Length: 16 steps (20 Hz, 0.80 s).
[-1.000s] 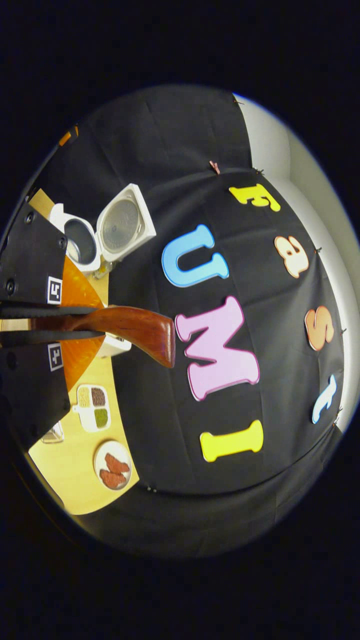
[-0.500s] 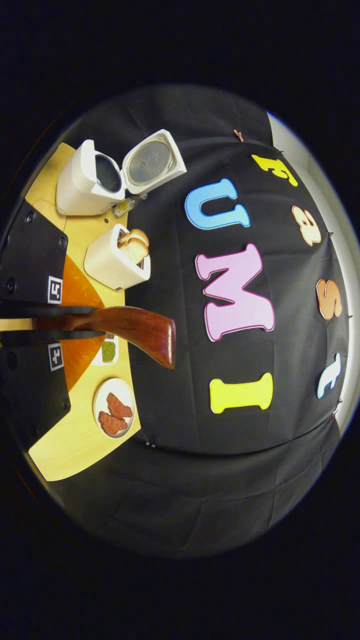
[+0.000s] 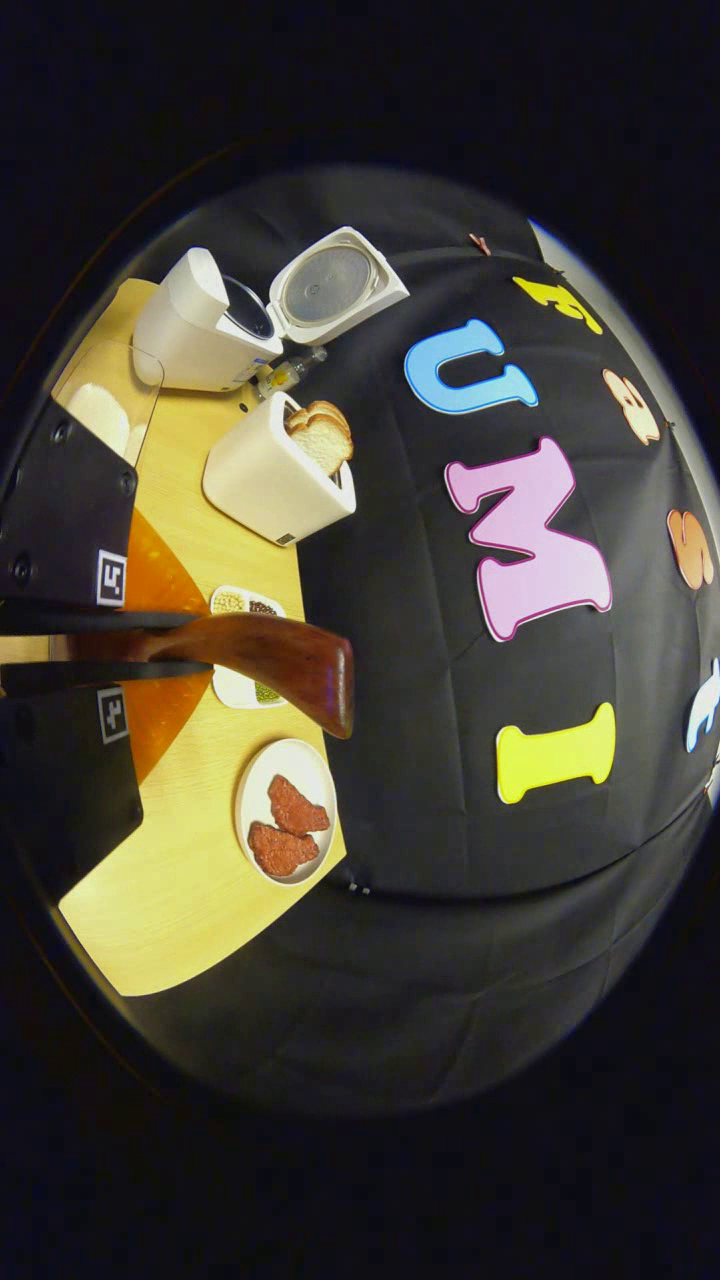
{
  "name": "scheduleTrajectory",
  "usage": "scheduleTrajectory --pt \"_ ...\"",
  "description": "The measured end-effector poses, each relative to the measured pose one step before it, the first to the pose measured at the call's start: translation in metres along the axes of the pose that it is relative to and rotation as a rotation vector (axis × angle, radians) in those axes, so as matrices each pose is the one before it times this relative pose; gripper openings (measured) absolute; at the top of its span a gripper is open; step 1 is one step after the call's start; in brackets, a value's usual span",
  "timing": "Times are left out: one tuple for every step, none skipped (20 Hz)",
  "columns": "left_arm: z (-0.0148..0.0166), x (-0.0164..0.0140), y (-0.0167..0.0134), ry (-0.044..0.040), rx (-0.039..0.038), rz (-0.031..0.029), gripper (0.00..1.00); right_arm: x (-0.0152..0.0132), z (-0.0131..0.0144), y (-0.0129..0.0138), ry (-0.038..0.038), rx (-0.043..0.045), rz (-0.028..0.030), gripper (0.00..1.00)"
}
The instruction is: Close the left gripper, press the button to open the rice cooker; take a wooden spoon from the chopstick holder with the right hand, scoop a spoonful of rice and pour it into the rice cooker, then put the wooden spoon back into the chopstick holder.
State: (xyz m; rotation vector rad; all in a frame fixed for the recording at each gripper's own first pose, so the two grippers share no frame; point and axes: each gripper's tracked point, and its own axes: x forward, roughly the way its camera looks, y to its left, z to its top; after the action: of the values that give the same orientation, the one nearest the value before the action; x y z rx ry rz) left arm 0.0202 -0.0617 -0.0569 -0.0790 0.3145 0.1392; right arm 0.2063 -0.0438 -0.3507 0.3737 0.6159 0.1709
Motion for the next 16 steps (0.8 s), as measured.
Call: scheduleTrajectory --pt "0.00016 -0.00044 -0.00201 0.00142 0.00409 0.00831 0.94 0.00261 -0.00333 -0.00208 0.00464 0.00589 0.00143 0.15" --pt "0.00044 -0.00013 -0.00108 0.00034 0.00205 0.00826 0.94 0.00197 -0.00295 -0.00029 0.00656 0.00492 0.00448 0.15" --pt "0.00046 -0.00017 -0.00157 0.00015 0.00025 0.00598 0.94 0.00293 -0.00376 0.00091 0.00708 0.00725 0.00367 0.15" --pt "-0.00102 -0.00029 -0.00123 0.00119 0.00004 0.00508 0.94 0.00256 -0.0036 -0.00012 0.01063 0.00699 0.00275 0.15" --pt "-0.00067 -0.00134 -0.00145 0.00145 0.00068 0.0036 0.94 0.00308 -0.0044 -0.00004 0.00916 0.0063 -0.00192 0.16" --pt "-0.00043 -0.00084 -0.00014 0.00014 0.0004 0.00531 0.94 0.00066 -0.00482 -0.00065 0.00659 0.01149 -0.00158 0.17" --pt "0.00048 -0.00118 -0.00002 -0.00088 -0.00005 0.00473 0.94 -0.00074 -0.00224 0.00025 0.00402 0.00906 -0.00398 0.16" --pt "0.0009 -0.00135 0.00078 -0.00096 -0.00027 0.00329 0.94 0.00172 -0.00397 -0.00052 0.00889 -0.00079 -0.00125 0.18" --pt "-0.00012 -0.00164 0.00058 -0.00104 -0.002 0.00279 0.94 -0.00083 -0.00404 -0.00144 0.00616 -0.0054 0.00272 0.18" --pt "-0.00073 -0.00046 0.00188 -0.00042 -0.00451 0.00151 0.94 0.00052 -0.00304 0.00155 0.01135 -0.00579 0.00213 0.18" --pt "0.0013 -0.00134 0.00123 -0.00179 -0.00603 -0.00052 0.94 -0.00301 0.00351 -0.00029 -0.00448 -0.00319 -0.00755 0.21" --pt "-0.00019 -0.00167 0.00199 -0.00162 -0.00791 0.00052 0.94 0.00016 0.00148 -0.00247 -0.00945 0.00128 -0.01113 0.21" --pt "0.0009 -0.00148 0.00198 -0.00228 -0.00965 -0.00266 0.94 -0.00228 0.00455 -0.00302 -0.00932 0.00182 -0.01496 0.27" --pt "-0.00012 -0.00081 0.0019 -0.00184 -0.00774 -0.00157 0.94 -0.00297 0.00224 -0.00345 -0.00485 0.00468 -0.01445 0.3" --pt "-0.00002 -0.00127 0.0033 0.00122 -0.0056 0.0004 0.94 -0.00412 0.0012 -0.00406 0.00094 0.00413 -0.01435 0.34" --pt "-0.00041 -0.00068 0.00357 -0.00043 -0.00221 0.00127 0.94 -0.00407 0.00065 -0.00381 0.00186 0.00324 -0.0123 0.29"
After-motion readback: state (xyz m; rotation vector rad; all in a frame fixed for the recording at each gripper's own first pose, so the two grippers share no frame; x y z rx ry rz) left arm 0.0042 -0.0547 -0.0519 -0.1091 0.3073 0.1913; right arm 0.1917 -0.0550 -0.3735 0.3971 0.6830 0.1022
